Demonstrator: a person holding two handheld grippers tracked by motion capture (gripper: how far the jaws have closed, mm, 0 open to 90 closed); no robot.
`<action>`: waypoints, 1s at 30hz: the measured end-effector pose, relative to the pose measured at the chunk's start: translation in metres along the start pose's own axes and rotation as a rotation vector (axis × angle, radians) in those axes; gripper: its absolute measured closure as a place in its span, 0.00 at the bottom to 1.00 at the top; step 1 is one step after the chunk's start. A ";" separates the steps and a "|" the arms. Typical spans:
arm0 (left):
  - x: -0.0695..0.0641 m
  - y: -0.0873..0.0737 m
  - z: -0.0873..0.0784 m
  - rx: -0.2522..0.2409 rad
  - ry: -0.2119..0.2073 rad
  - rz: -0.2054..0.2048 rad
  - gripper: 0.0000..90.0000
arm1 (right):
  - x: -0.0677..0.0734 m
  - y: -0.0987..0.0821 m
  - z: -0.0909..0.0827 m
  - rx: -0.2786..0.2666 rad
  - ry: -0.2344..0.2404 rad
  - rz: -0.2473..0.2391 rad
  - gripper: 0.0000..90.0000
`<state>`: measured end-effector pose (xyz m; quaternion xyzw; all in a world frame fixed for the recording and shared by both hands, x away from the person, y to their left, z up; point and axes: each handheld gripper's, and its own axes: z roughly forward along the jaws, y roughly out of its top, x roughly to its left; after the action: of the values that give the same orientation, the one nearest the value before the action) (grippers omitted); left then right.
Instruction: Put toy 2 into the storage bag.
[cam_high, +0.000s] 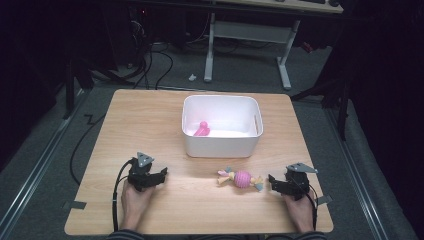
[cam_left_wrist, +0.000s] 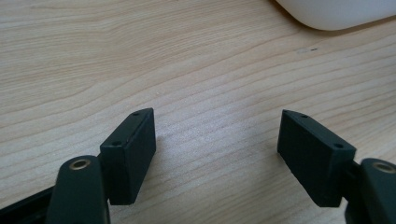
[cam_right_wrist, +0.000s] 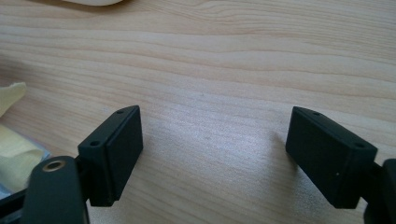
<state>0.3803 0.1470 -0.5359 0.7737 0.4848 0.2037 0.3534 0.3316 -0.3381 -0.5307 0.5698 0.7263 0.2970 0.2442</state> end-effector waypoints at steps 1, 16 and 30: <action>-0.001 0.000 0.000 0.005 0.013 0.008 0.31 | 0.000 0.000 0.000 0.001 0.004 -0.005 0.21; -0.002 0.001 0.002 0.018 0.014 0.003 0.20 | -0.009 -0.003 -0.018 0.018 0.085 0.036 0.30; -0.002 0.001 0.002 0.022 0.016 0.007 0.18 | -0.006 -0.007 -0.047 -0.001 0.112 0.026 0.34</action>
<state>0.3811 0.1441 -0.5366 0.7777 0.4868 0.2058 0.3404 0.2958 -0.3522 -0.5020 0.5615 0.7313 0.3317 0.1998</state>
